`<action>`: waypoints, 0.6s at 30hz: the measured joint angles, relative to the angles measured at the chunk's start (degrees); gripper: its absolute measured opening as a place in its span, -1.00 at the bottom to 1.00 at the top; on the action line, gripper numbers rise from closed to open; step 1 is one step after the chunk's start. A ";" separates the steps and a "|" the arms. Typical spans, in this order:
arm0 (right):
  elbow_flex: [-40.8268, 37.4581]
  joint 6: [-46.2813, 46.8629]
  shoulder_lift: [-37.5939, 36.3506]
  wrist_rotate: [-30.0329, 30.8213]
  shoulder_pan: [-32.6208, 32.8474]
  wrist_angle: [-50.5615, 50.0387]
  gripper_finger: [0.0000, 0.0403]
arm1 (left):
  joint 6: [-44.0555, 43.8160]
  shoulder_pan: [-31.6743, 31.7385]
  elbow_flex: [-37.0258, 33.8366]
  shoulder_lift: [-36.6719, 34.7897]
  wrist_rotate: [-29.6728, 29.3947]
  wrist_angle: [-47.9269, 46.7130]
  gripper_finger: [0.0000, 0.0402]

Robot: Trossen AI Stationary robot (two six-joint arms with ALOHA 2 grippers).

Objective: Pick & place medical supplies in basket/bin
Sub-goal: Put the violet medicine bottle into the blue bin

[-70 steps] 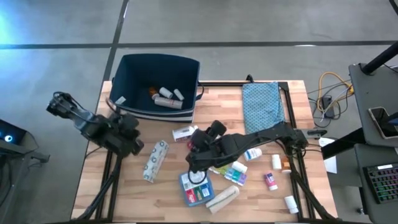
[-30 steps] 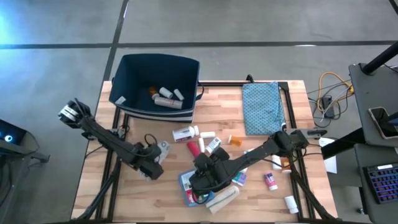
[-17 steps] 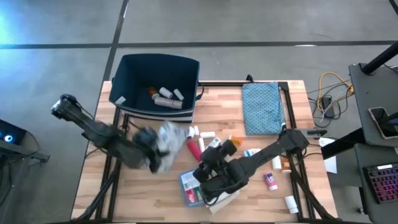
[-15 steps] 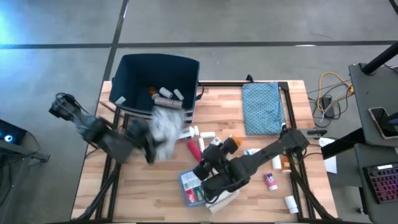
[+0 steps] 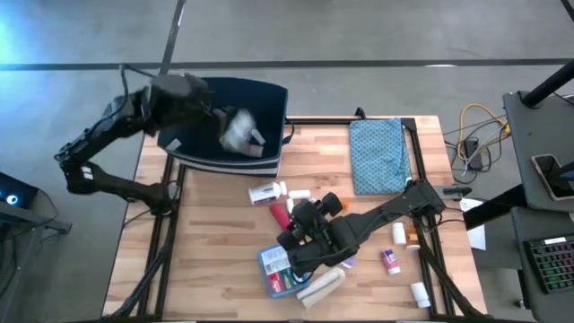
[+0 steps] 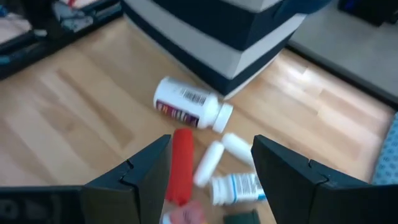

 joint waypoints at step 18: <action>-14.59 -36.79 0.14 -24.28 -9.65 9.58 0.07 | -24.15 -29.35 -16.81 -17.03 8.35 -8.65 0.73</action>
